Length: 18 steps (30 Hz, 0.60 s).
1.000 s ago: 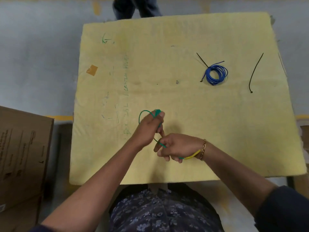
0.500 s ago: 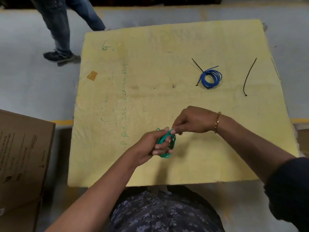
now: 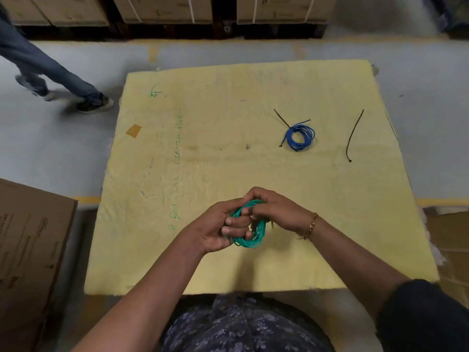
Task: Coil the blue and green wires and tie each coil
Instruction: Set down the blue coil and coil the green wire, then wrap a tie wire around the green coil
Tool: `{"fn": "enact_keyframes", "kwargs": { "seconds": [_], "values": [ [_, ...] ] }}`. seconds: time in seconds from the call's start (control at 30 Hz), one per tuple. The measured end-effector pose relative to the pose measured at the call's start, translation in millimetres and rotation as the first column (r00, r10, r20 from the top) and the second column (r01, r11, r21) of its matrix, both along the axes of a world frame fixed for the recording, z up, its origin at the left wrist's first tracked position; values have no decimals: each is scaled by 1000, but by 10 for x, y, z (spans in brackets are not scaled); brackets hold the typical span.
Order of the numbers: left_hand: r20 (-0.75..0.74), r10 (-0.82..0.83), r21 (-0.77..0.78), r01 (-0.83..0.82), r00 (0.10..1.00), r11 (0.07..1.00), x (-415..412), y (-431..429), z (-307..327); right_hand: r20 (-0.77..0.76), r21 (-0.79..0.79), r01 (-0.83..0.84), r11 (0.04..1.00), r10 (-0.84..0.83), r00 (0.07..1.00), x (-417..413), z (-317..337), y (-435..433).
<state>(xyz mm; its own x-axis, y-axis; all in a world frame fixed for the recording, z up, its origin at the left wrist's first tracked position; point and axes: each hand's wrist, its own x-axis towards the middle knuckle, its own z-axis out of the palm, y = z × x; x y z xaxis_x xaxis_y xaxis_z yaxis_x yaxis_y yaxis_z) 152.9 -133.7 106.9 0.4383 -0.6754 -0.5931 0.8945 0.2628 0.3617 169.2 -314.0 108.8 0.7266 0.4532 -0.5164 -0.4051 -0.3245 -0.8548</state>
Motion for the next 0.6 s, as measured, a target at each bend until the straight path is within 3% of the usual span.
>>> {"fn": "enact_keyframes", "kwargs": {
  "seconds": [0.2, 0.43, 0.53, 0.6],
  "values": [
    [19, 41, 190, -44, 999, 981, 19, -286, 66, -13, 0, 225, 974, -225, 974, -119, -11, -166],
    [203, -28, 329, -41, 979, 943, 37, -572, 163, 29, -11, 387, 922, -386, 922, -137, -52, -222],
    [269, -108, 417, -15, 957, 909, 31, -614, 109, -17, -4, 352, 936, -352, 936, -132, -78, -306],
    [289, -150, 489, -11, 946, 872, 17, -617, 52, -90, 34, 212, 977, -208, 974, -116, -118, -436]
  ]
}}
